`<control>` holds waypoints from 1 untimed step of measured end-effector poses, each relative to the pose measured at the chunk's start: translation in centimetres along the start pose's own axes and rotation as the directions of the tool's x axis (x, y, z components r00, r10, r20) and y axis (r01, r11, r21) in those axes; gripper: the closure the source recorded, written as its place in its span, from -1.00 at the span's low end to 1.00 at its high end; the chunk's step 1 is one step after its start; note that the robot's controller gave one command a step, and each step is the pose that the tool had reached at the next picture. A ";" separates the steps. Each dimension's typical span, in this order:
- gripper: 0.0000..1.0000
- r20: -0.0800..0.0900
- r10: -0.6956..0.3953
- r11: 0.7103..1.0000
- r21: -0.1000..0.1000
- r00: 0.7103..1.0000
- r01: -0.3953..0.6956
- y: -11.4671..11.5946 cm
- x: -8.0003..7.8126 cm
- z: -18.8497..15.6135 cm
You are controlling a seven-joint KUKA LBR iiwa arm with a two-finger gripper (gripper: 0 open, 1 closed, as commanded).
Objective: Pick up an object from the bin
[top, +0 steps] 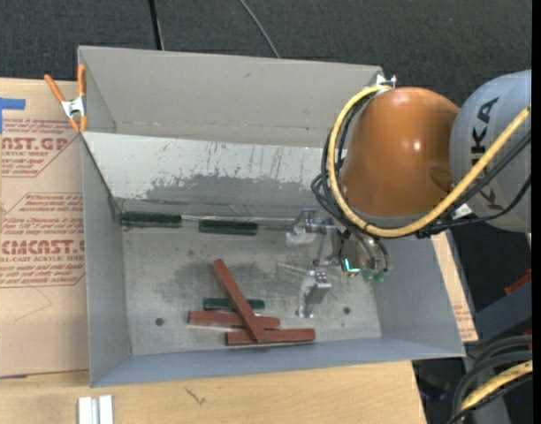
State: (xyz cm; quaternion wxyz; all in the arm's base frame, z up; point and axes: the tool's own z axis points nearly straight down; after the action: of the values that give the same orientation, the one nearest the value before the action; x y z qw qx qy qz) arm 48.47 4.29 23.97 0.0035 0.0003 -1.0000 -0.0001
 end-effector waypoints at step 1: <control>-1.00 0.008 0.000 1.000 0.000 1.000 0.000 0.0 -0.2 -0.4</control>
Offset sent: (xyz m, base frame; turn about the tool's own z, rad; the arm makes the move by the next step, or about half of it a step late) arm 0.0175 -0.0014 -0.1459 -0.0991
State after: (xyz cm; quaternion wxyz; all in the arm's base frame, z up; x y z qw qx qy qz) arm 48.62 4.27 24.34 -0.0005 0.0001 -1.0000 -0.0004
